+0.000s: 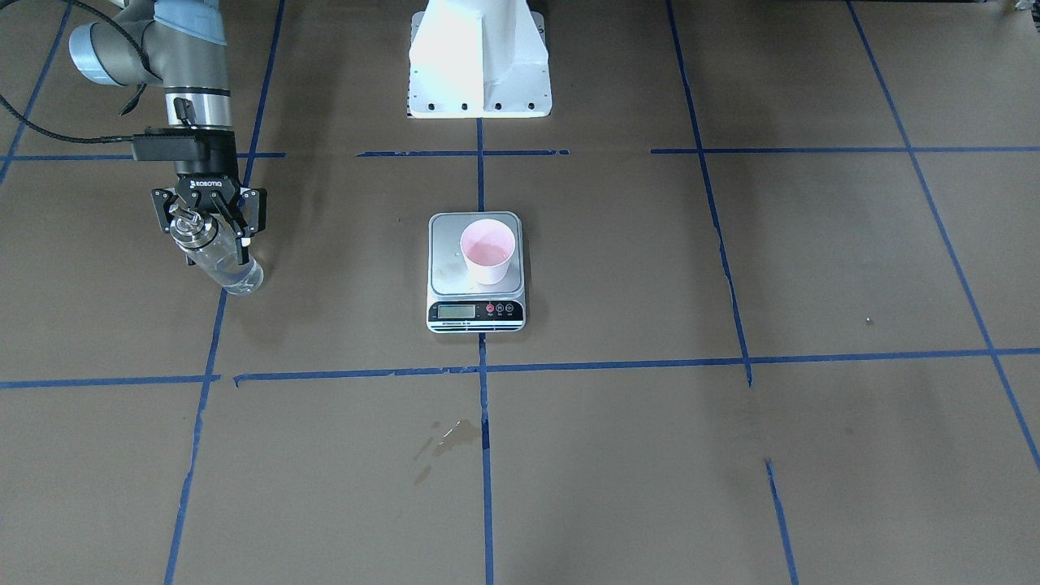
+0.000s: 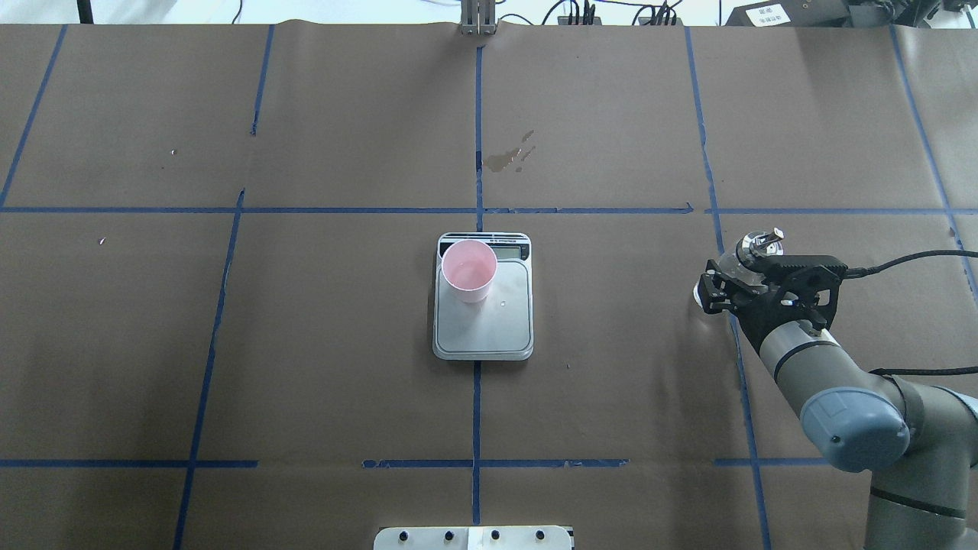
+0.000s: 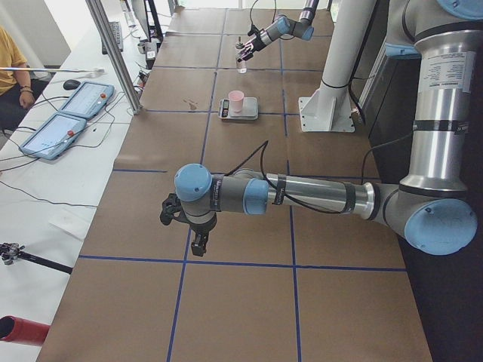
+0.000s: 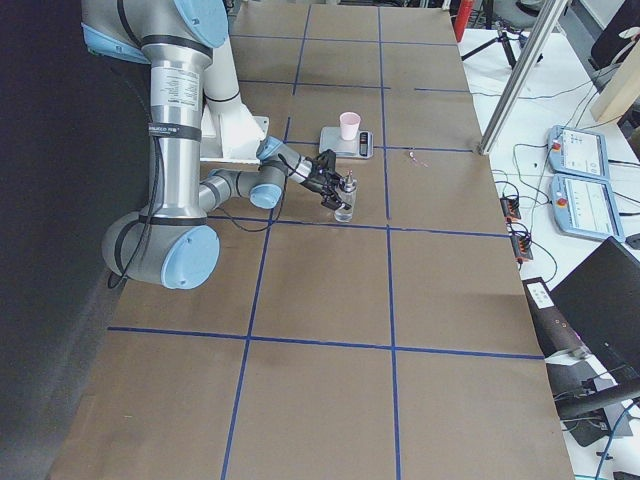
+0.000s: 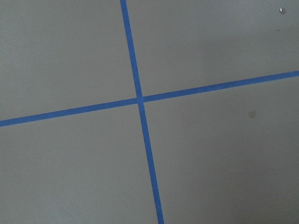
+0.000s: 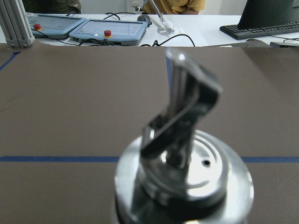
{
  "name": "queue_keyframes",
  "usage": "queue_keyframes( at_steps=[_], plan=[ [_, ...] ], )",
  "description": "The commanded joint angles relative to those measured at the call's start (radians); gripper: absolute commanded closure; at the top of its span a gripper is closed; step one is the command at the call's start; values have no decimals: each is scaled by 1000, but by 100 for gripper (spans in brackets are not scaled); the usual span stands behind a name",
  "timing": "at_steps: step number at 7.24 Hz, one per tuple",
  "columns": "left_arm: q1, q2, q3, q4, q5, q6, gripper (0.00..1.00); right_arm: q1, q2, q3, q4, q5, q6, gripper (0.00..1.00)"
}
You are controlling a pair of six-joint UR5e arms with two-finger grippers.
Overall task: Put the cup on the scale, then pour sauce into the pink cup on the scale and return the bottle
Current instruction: 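Lower the bottle onto the table with the right gripper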
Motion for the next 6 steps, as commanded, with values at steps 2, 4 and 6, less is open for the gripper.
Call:
queue_keyframes(
  at_steps=[2, 4, 6],
  plan=[
    [0, 0, 0, 0, 0, 0, 0, -19, 0, -8, -11, -33, 0, 51],
    [0, 0, 0, 0, 0, 0, 0, -20, 0, -15, -11, -33, 0, 50],
    [0, 0, 0, 1, 0, 1, 0, -20, 0, -17, -11, -32, -1, 46]
  ],
)
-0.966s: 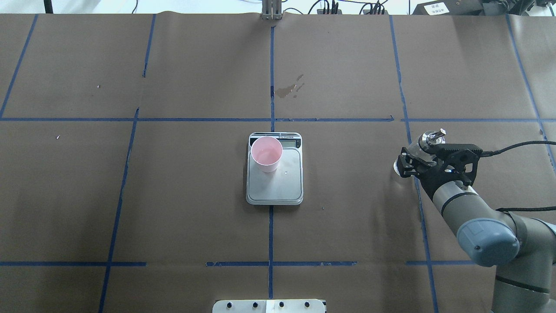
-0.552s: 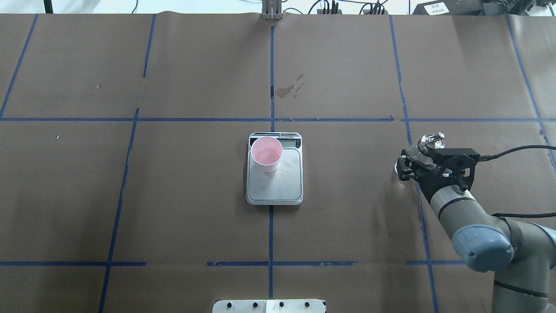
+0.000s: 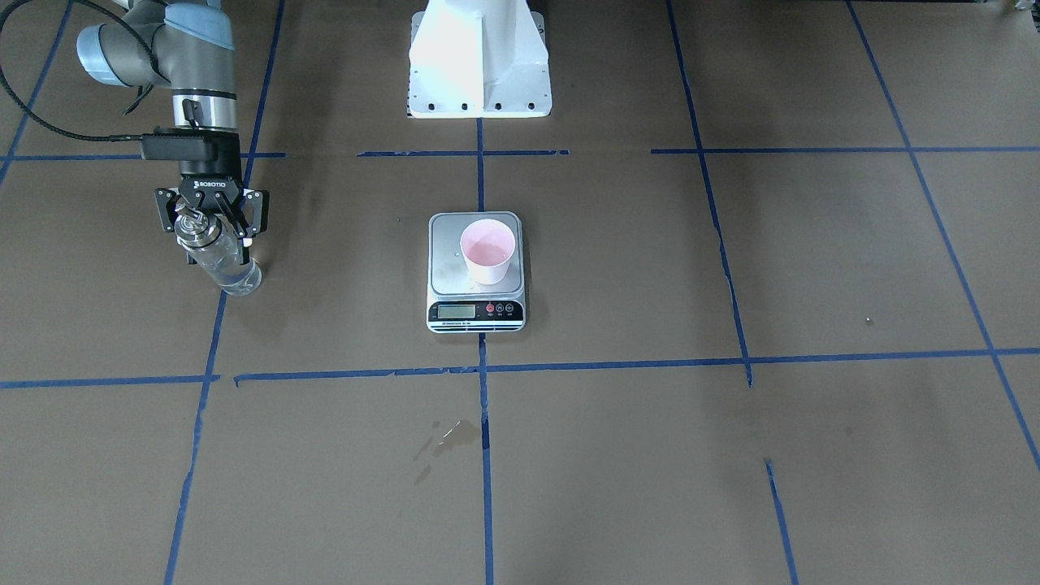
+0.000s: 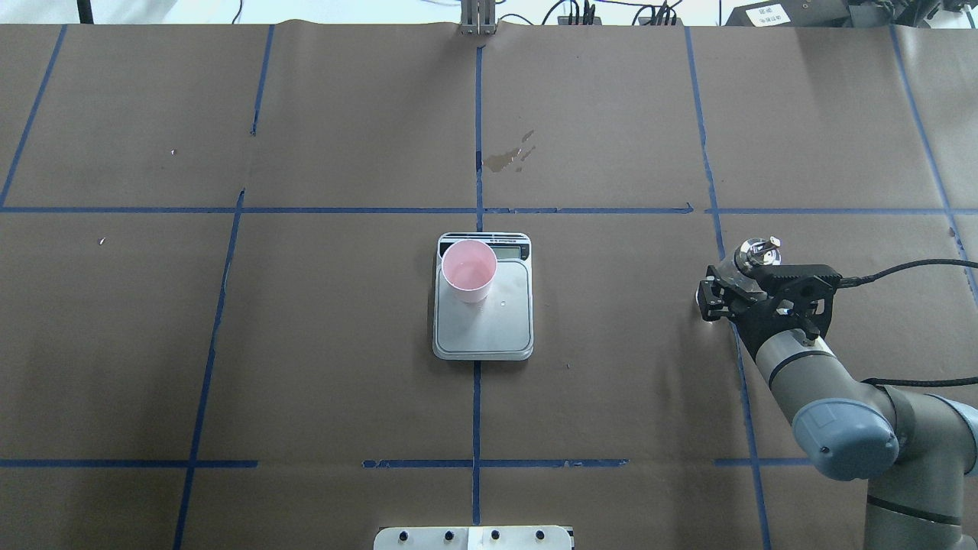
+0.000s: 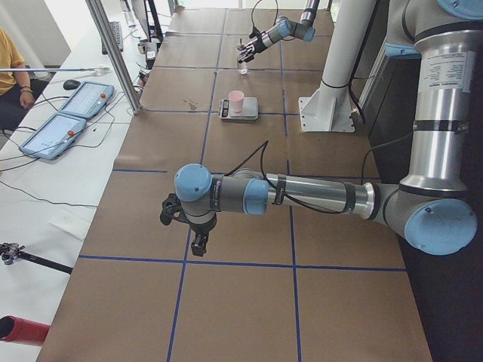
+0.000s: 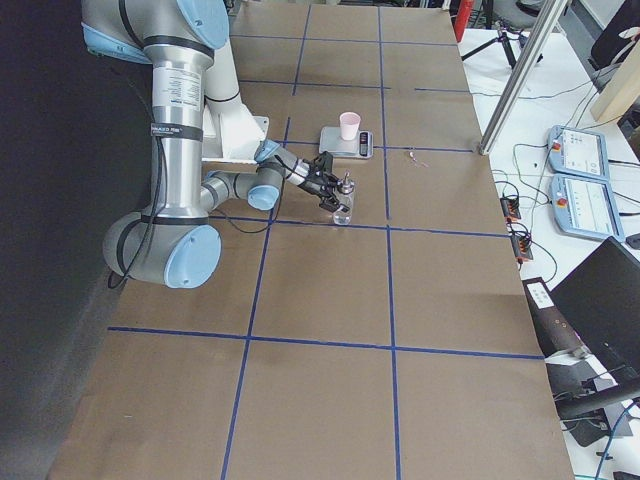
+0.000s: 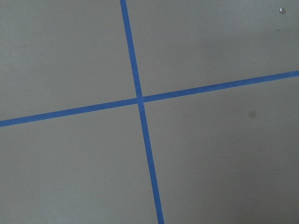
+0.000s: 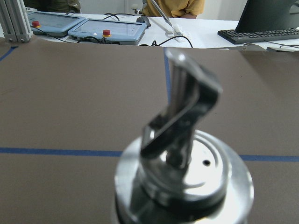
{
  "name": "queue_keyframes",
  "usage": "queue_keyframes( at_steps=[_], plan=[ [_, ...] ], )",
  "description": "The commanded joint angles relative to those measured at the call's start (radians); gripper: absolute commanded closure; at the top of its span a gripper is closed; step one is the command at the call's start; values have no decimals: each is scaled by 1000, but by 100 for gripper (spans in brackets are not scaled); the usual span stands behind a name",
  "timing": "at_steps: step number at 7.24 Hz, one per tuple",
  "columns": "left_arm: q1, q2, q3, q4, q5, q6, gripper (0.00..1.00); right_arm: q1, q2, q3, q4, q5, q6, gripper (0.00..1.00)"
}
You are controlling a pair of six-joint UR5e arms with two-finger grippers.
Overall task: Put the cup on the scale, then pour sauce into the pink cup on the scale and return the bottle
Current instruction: 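Lower the bottle onto the table with the right gripper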
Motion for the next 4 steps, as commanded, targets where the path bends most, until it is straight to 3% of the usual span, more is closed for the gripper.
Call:
queue_keyframes(
  at_steps=[1, 2, 3, 4],
  plan=[
    [0, 0, 0, 1, 0, 0, 0, 0, 0, -2, 0, 0, 0, 43],
    [0, 0, 0, 1, 0, 0, 0, 0, 0, -2, 0, 0, -1, 38],
    [0, 0, 0, 1, 0, 0, 0, -2, 0, -8, 0, 0, -1, 21],
    [0, 0, 0, 1, 0, 0, 0, -2, -2, -9, 0, 0, -1, 21]
  ],
)
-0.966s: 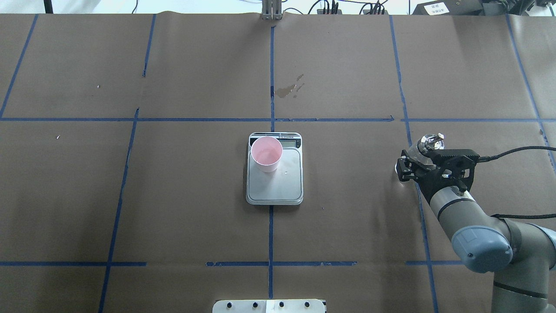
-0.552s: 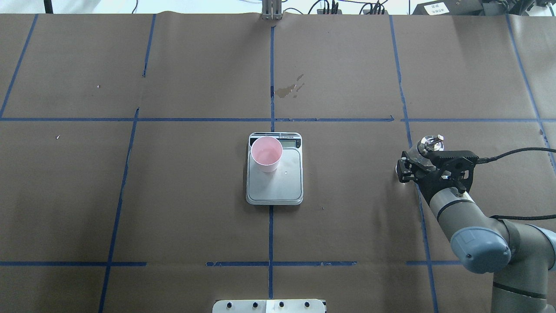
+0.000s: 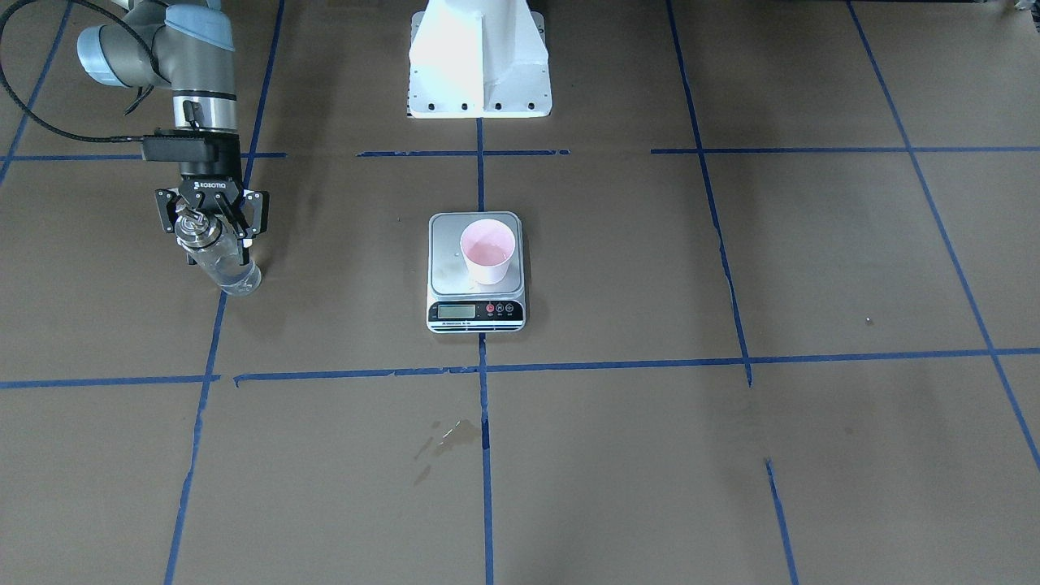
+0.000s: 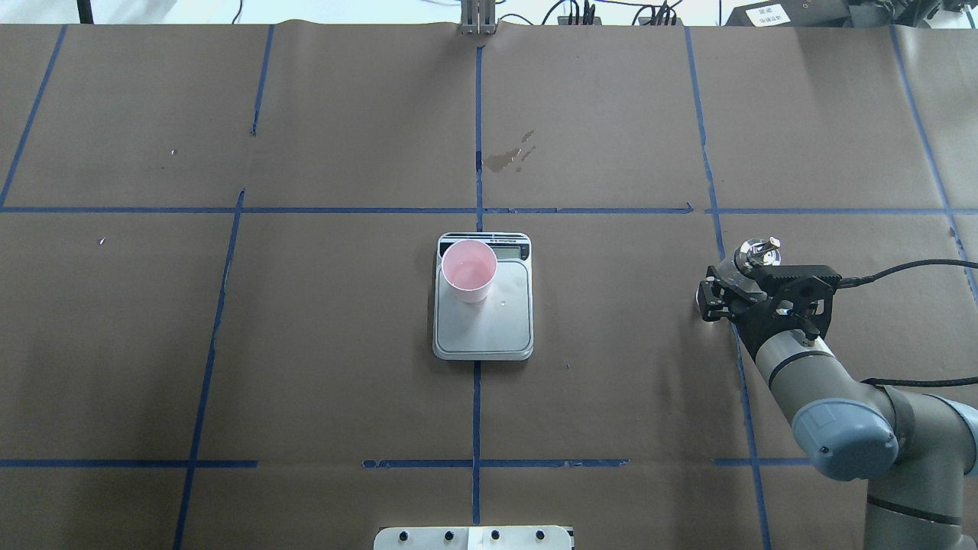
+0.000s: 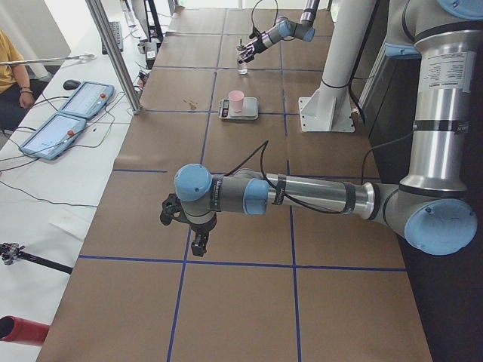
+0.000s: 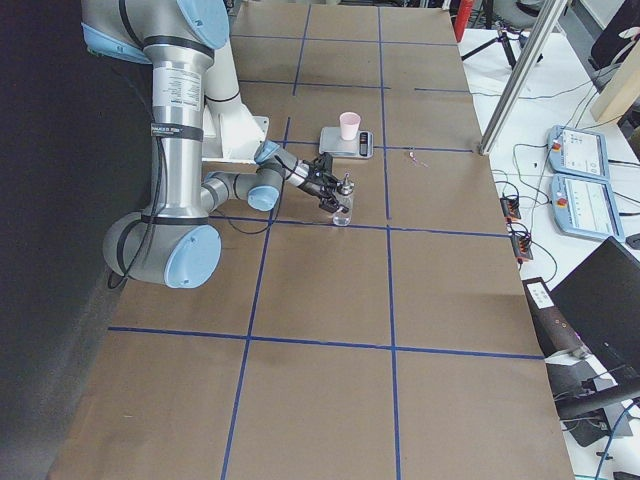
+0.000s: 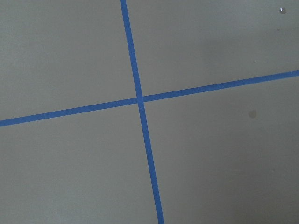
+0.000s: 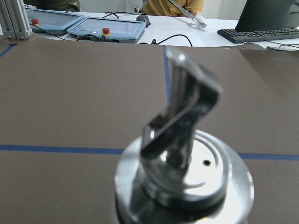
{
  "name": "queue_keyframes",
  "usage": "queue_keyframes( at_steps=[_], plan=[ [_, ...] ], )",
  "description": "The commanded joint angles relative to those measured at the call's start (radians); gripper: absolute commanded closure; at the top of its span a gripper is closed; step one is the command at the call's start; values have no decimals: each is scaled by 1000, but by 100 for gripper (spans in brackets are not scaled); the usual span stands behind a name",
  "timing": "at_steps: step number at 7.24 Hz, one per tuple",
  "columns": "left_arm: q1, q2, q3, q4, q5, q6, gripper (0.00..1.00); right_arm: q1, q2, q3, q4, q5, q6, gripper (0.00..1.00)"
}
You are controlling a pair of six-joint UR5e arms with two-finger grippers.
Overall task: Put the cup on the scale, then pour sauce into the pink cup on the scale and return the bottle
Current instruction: 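Lower the bottle onto the table with the right gripper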
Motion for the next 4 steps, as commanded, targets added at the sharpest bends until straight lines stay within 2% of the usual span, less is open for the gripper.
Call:
queue_keyframes(
  at_steps=[1, 3, 4],
  plan=[
    [0, 2, 0, 0, 0, 0, 0, -2, -1, -3, 0, 0, 0, 20],
    [0, 2, 0, 0, 0, 0, 0, -4, -1, -3, 0, 0, 0, 17],
    [0, 2, 0, 0, 0, 0, 0, -7, -1, -3, 1, -3, 0, 0]
  ],
)
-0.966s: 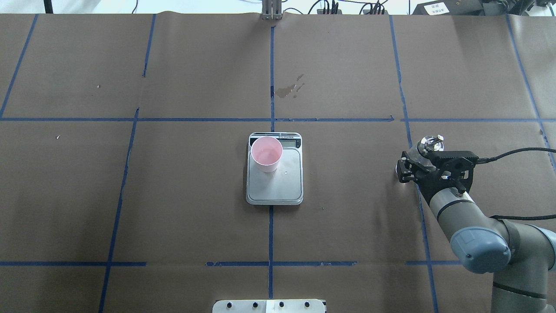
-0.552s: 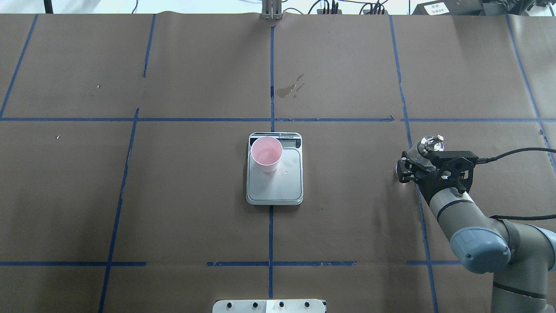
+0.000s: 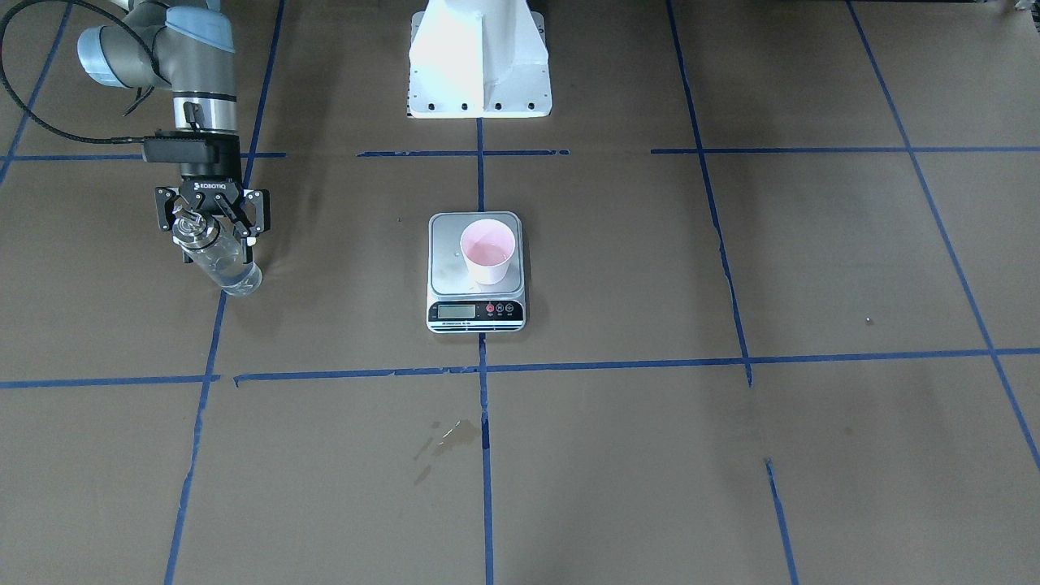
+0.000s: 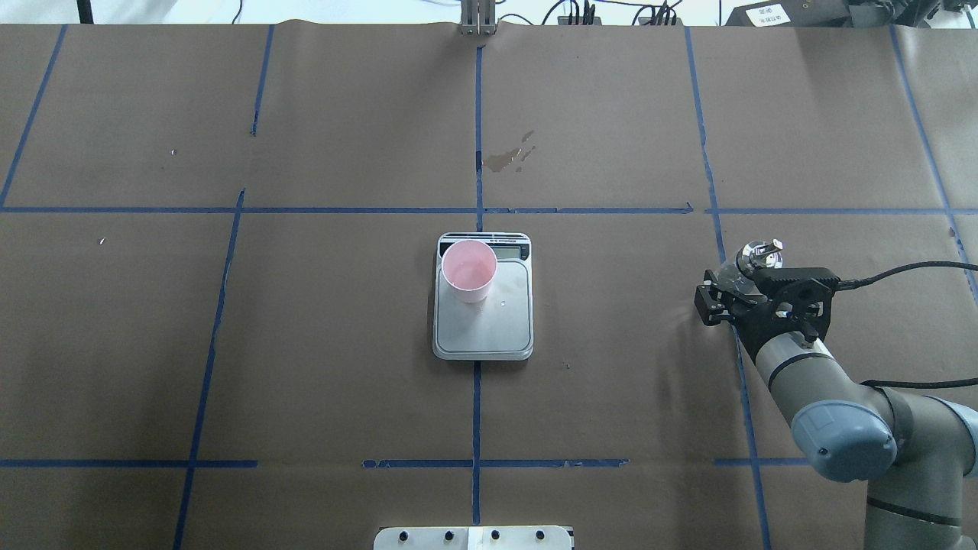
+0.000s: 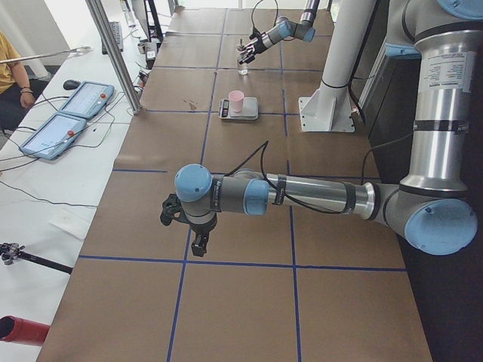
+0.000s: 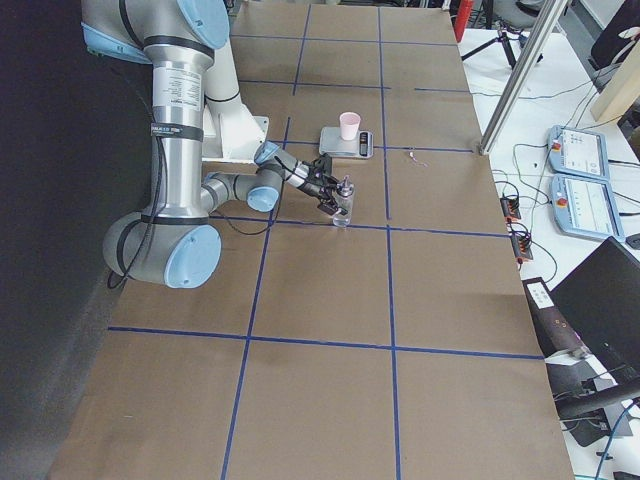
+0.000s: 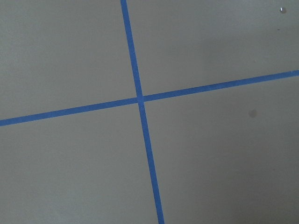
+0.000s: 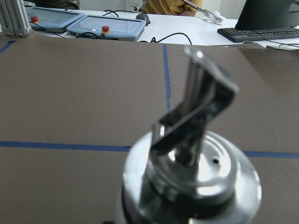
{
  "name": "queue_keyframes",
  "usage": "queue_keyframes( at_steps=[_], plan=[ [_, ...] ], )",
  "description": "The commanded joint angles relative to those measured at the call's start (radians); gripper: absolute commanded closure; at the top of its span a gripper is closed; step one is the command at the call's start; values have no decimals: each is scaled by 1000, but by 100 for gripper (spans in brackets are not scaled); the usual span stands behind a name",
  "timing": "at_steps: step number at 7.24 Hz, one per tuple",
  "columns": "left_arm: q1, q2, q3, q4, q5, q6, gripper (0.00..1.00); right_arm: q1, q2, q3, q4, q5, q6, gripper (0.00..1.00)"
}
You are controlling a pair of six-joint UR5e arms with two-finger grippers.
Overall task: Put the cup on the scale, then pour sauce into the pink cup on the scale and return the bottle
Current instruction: 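Lower the bottle onto the table with the right gripper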
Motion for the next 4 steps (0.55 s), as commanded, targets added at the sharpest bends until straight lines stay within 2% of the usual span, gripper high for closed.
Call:
queue_keyframes(
  at_steps=[1, 4],
  plan=[
    [0, 0, 2, 0, 0, 0, 0, -7, 0, 1, 3, -2, 0, 0],
    [0, 0, 0, 0, 0, 0, 0, -45, -8, 4, 6, -27, 0, 0]
  ],
)
